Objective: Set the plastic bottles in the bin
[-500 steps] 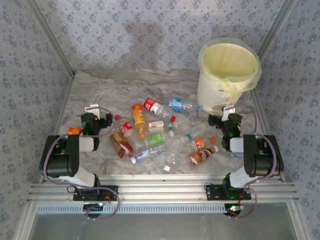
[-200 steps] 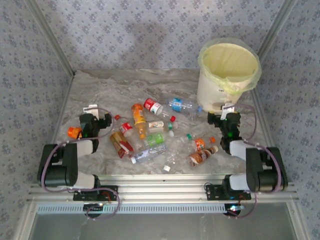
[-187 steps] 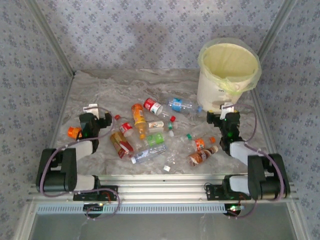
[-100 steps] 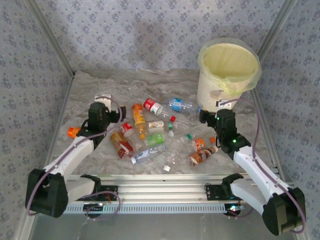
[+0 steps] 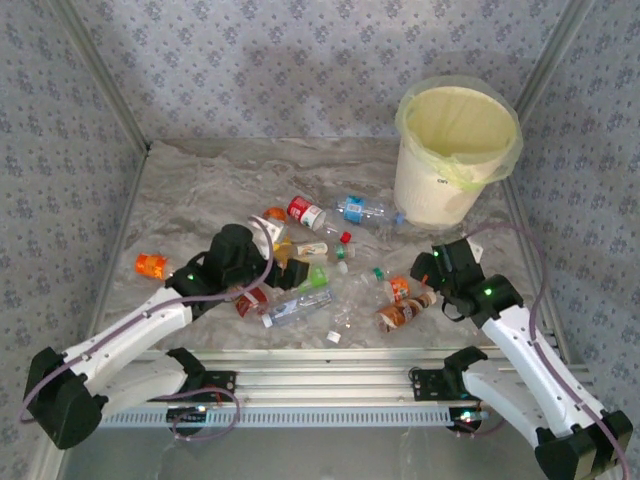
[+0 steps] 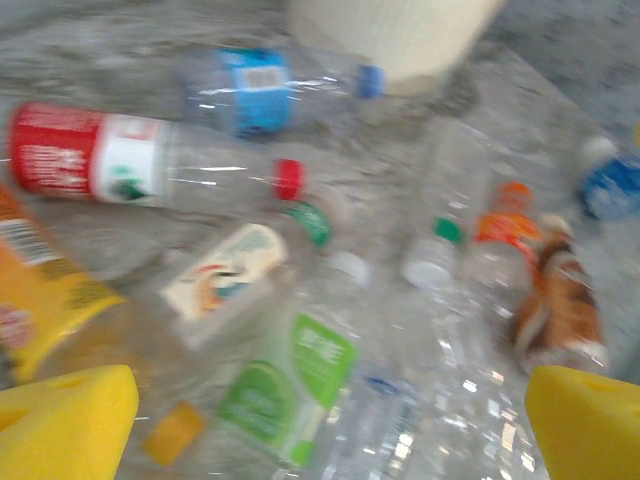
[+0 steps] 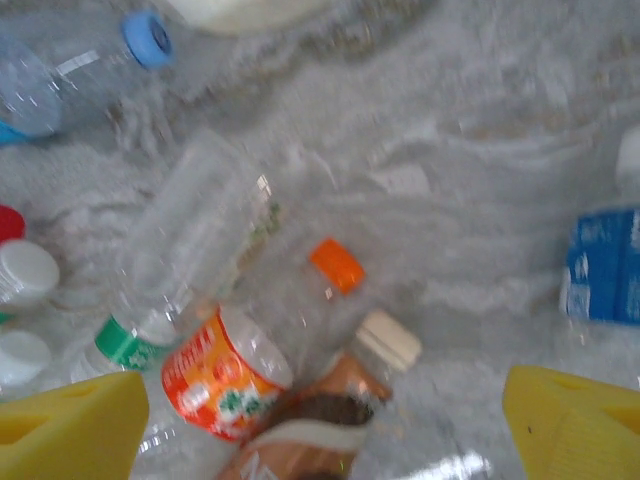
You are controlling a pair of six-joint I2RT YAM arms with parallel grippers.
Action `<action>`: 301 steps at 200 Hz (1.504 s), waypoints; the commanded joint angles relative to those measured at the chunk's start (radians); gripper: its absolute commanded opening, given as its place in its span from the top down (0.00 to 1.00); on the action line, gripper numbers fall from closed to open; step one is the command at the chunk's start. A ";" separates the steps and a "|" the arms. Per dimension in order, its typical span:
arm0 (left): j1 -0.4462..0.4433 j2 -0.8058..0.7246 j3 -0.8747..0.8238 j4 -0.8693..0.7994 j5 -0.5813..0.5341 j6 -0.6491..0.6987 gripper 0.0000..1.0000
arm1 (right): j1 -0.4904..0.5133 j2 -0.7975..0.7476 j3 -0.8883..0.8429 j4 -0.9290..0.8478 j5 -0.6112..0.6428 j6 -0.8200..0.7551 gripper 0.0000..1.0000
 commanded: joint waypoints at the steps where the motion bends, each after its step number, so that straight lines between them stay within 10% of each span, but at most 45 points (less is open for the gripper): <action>1: -0.053 -0.009 -0.032 0.027 0.093 0.075 0.01 | 0.006 -0.020 0.033 -0.156 -0.089 0.128 0.11; 102: -0.091 0.094 -0.127 0.358 0.160 0.090 0.01 | 0.027 -0.002 -0.154 0.008 -0.225 0.336 0.28; 301: -0.224 0.166 -0.116 0.336 0.066 0.188 0.01 | -0.071 0.036 -0.386 0.333 -0.229 0.419 0.40</action>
